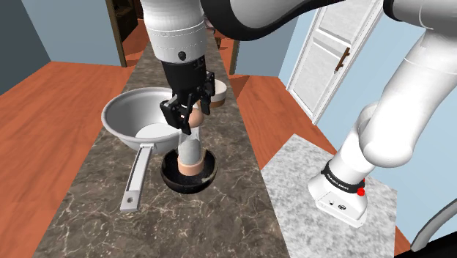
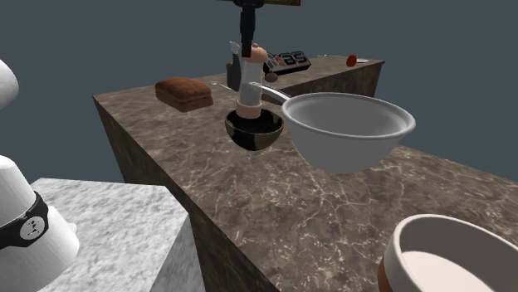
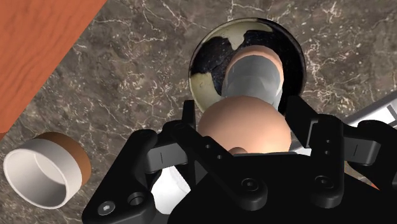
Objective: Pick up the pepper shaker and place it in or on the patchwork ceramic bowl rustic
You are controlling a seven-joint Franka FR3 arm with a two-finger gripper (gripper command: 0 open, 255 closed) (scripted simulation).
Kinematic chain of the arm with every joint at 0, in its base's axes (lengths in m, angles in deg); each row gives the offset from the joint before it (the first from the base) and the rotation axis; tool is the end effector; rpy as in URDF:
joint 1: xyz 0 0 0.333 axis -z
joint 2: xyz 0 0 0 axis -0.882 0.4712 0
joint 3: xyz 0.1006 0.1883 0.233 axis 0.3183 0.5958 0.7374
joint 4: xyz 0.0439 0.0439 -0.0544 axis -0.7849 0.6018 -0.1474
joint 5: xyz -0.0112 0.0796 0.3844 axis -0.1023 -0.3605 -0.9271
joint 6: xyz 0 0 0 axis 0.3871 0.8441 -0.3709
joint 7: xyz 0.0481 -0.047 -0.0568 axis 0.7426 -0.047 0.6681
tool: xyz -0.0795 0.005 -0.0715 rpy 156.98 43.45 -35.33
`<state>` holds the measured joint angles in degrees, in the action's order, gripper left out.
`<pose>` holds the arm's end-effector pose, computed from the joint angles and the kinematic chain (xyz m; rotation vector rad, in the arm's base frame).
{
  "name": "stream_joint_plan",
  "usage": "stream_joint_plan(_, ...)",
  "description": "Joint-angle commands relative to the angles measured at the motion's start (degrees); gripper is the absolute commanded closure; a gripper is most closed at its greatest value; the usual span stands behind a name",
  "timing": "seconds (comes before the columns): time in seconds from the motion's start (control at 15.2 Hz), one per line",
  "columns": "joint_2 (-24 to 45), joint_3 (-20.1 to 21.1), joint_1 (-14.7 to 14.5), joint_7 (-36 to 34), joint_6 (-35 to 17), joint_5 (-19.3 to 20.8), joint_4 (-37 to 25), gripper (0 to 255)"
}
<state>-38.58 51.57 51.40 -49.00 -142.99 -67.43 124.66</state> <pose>0.3783 0.4107 0.4944 2.9378 0.2449 -0.0988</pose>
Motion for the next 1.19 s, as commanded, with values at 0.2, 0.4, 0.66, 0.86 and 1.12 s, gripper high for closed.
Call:
stream_joint_plan(0.2, 0.0, 0.0, 0.0, 0.0, -0.01, 0.0, -0.01, 0)
stream_joint_plan(0.4, 0.38, 0.13, -0.21, -0.12, 1.98, 0.16, -2.27, 0)
stream_joint_plan(0.66, 2.03, 0.57, -1.03, -0.69, 7.72, 0.99, -9.19, 0)
stream_joint_plan(0.86, 2.03, 0.57, -1.03, -0.68, 7.72, 0.99, -9.19, 0)
stream_joint_plan(1.12, 2.03, 0.57, -1.03, -0.69, 7.72, 0.99, -9.19, 0)
